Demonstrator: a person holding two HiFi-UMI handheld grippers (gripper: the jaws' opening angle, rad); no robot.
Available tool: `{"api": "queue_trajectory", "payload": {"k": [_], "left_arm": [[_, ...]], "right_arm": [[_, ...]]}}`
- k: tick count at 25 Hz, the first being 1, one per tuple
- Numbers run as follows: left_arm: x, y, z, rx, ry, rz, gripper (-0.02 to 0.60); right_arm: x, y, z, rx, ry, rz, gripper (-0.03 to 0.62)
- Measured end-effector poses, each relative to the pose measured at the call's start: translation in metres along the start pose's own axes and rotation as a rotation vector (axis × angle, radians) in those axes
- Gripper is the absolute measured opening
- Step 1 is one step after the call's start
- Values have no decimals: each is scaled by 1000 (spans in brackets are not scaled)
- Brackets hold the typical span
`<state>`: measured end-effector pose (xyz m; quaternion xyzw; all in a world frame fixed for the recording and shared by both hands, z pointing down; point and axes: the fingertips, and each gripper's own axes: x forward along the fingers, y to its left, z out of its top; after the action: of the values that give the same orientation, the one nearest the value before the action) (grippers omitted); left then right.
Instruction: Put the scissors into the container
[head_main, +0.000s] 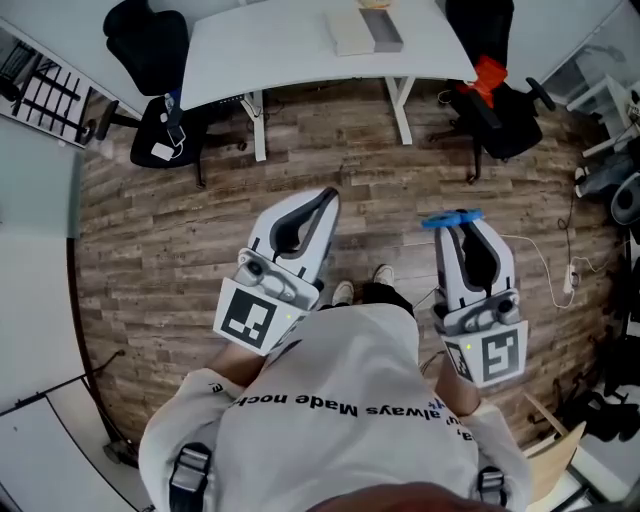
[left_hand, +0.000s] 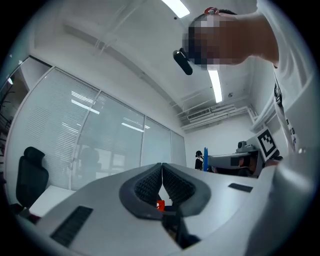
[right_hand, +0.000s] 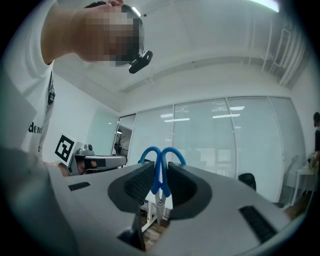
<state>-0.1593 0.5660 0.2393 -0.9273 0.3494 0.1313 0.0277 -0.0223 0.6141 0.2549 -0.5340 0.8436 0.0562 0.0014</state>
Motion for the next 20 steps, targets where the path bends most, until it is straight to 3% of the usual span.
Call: {"api": "queue_trajectory", "payload": {"k": [8, 20], "left_arm": [[7, 15, -4, 4, -4, 8, 20], [73, 30, -17, 5, -17, 5, 20]], "right_arm": [[18, -8, -7, 2, 1, -2, 92], [57, -63, -15, 0, -6, 5, 92]]}}
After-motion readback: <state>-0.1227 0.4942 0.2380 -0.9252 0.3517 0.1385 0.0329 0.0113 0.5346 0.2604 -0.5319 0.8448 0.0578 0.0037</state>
